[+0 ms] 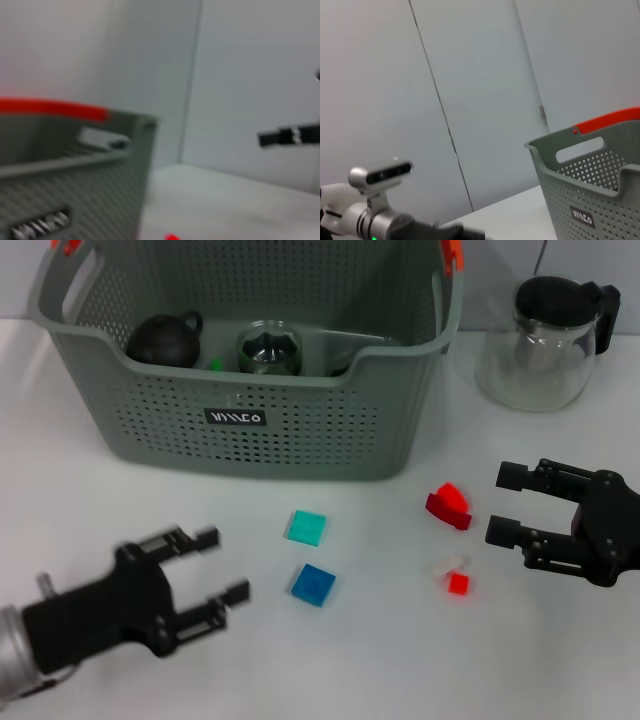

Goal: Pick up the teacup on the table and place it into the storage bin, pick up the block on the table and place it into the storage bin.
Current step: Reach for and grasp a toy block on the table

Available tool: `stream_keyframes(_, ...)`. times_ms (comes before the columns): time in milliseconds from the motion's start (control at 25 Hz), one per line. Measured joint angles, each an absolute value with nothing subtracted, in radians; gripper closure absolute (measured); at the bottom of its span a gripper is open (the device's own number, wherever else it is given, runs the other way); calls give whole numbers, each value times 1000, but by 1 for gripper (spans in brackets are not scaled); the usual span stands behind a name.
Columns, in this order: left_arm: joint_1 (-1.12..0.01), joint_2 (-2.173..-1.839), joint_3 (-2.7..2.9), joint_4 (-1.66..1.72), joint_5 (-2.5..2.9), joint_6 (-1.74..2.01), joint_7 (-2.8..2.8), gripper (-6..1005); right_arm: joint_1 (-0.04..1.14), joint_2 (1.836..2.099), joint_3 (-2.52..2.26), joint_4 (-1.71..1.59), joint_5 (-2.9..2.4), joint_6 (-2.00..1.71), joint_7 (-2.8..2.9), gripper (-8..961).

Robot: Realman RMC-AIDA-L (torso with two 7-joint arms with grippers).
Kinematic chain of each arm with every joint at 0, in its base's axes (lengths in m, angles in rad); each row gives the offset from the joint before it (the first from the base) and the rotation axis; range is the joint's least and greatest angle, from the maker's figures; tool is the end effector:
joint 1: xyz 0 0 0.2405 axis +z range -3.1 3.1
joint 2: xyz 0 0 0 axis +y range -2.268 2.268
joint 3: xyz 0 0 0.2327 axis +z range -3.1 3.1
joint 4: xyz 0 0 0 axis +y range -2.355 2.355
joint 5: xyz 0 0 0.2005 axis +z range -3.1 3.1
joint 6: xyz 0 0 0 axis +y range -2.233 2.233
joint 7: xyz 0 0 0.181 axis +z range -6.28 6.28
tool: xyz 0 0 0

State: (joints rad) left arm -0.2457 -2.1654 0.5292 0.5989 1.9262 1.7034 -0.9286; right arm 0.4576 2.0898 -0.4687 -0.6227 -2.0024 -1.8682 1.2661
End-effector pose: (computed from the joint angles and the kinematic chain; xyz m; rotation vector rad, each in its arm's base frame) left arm -0.2676 0.2418 -0.0273 -2.4970 -0.4589 -0.8852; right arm 0.2193 0.2780 0.0041 -2.6930 0.5571 1.0671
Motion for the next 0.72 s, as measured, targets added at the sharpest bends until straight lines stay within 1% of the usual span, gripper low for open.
stream_keyframes(160,-303,-2167,554,500,1997,1616,-895,313,458,2089,-469,-623,-2003,-1868,1266,162)
stream_keyframes(360,-405,-2167,608,405,2005,1458,-886,312,453,2089,-469,-623,-2003,-1868,1264,162)
stream_keyframes(520,-451,-2163,685,408,2011,1399,-887,312,448,2086,-468,-623,-2003,-1870,1262,161)
stream_keyframes(720,-482,-2159,761,429,2018,1344,-890,311,448,2085,-468,-623,-2003,-1871,1264,161)
